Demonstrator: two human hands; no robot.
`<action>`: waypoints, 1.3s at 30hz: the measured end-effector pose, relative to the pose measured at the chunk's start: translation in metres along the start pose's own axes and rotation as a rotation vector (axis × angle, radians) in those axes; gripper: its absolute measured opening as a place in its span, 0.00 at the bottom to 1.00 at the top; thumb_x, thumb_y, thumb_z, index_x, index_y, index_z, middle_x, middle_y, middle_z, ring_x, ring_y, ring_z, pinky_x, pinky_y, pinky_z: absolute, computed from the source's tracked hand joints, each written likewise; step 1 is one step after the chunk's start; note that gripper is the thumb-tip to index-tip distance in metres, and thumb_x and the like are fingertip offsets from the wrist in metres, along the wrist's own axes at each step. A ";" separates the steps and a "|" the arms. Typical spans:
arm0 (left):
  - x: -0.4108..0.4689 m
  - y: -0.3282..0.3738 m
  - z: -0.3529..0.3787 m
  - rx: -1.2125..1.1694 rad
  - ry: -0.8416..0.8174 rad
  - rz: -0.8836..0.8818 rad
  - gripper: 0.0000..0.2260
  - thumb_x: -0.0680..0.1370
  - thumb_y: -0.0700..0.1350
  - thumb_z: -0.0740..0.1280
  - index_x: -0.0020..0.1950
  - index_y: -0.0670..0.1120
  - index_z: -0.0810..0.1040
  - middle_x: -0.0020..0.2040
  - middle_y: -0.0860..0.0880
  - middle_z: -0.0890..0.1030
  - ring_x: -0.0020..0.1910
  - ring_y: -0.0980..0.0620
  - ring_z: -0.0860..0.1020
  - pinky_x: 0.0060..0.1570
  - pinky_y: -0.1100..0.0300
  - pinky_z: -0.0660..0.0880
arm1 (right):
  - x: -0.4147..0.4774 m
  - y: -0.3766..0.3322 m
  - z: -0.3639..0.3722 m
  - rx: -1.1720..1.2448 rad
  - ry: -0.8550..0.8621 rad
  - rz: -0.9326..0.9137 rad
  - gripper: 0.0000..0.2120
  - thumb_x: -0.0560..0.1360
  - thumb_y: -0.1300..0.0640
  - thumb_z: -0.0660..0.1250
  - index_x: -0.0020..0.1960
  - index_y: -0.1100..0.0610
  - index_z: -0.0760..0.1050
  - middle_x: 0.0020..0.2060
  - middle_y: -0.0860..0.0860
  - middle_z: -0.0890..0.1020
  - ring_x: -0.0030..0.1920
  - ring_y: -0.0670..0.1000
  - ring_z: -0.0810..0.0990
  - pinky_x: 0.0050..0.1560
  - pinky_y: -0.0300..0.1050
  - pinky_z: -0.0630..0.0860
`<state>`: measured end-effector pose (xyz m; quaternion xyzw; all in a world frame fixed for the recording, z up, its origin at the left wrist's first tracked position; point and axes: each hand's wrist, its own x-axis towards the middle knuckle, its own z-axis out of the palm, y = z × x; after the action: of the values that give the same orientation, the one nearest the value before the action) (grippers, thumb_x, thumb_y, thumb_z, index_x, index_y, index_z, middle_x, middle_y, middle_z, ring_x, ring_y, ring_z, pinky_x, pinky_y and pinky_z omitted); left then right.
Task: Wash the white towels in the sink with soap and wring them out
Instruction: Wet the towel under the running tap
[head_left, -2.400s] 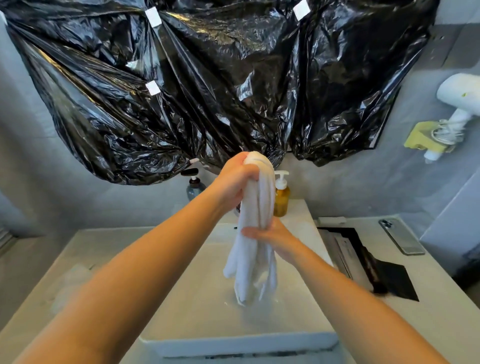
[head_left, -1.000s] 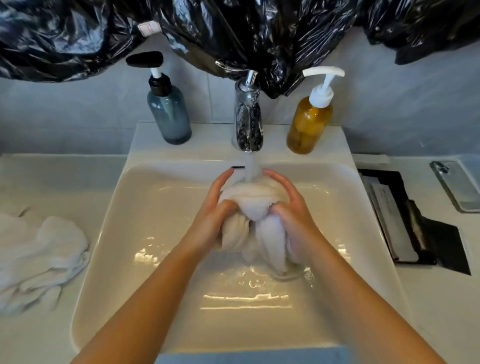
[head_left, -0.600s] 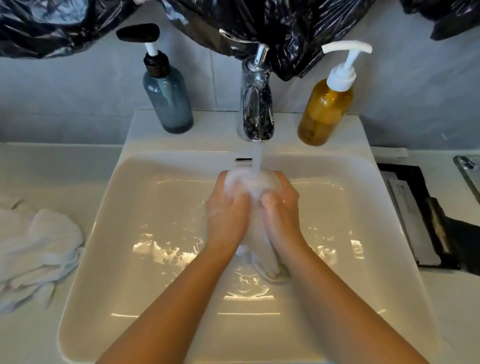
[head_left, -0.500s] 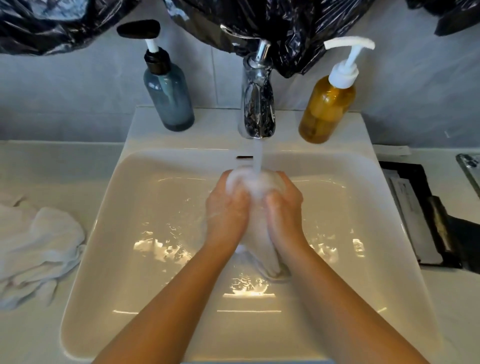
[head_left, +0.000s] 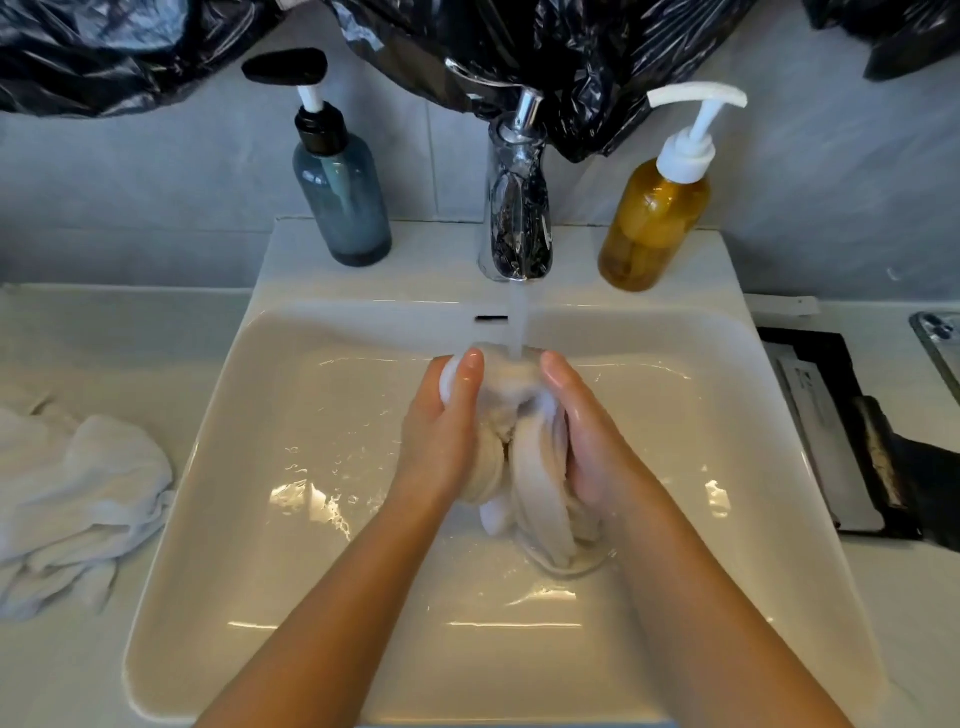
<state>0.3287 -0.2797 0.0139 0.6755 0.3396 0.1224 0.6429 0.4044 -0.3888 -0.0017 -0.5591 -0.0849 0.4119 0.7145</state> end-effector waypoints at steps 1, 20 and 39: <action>-0.002 0.002 0.002 0.011 0.034 0.007 0.26 0.70 0.73 0.57 0.55 0.57 0.77 0.49 0.58 0.81 0.50 0.60 0.79 0.47 0.62 0.74 | 0.002 0.000 0.008 -0.013 0.075 -0.019 0.37 0.66 0.31 0.71 0.63 0.56 0.77 0.58 0.60 0.82 0.61 0.60 0.81 0.66 0.61 0.74; 0.010 0.002 0.002 0.227 -0.049 0.158 0.13 0.80 0.64 0.57 0.48 0.60 0.78 0.42 0.59 0.81 0.43 0.62 0.79 0.42 0.64 0.74 | 0.005 -0.008 0.020 -0.465 0.420 -0.165 0.16 0.78 0.40 0.62 0.39 0.49 0.77 0.36 0.47 0.82 0.38 0.45 0.80 0.40 0.41 0.74; 0.055 -0.026 -0.056 1.271 -0.371 0.560 0.33 0.73 0.54 0.71 0.75 0.50 0.64 0.64 0.46 0.74 0.61 0.42 0.73 0.57 0.49 0.73 | -0.001 -0.020 -0.045 -1.914 0.094 -0.065 0.25 0.72 0.35 0.68 0.59 0.48 0.66 0.46 0.47 0.75 0.43 0.54 0.79 0.38 0.45 0.67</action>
<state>0.3280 -0.2030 -0.0177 0.9906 0.0445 -0.0556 0.1167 0.4402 -0.4229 -0.0001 -0.9192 -0.3722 0.1248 -0.0314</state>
